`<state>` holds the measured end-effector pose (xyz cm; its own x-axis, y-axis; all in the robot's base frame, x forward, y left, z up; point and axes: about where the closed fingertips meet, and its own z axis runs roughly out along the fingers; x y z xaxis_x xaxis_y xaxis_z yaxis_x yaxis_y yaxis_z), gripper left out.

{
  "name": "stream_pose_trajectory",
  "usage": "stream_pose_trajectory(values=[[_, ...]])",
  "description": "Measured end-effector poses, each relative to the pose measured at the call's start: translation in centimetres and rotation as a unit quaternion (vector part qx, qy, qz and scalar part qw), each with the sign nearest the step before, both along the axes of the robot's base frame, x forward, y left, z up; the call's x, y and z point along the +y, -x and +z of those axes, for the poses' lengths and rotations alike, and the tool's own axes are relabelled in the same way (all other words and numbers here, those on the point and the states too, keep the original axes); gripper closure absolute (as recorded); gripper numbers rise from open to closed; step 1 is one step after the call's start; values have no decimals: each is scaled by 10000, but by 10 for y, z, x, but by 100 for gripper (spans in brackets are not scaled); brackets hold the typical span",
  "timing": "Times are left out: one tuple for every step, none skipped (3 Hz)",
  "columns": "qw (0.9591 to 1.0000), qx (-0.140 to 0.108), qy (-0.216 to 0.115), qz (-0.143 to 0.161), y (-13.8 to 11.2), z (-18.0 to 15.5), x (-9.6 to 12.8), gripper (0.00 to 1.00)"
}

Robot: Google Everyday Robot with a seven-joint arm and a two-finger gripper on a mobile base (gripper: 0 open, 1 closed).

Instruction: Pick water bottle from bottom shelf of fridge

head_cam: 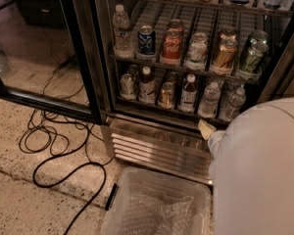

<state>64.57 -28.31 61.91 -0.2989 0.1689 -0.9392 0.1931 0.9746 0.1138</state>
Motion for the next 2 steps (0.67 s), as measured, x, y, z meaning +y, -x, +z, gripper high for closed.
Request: stream_pose_trajectory(values=[[9999, -81, 65, -24, -9, 4, -2, 23], [9998, -148, 153, -59, -20, 7, -6, 24]])
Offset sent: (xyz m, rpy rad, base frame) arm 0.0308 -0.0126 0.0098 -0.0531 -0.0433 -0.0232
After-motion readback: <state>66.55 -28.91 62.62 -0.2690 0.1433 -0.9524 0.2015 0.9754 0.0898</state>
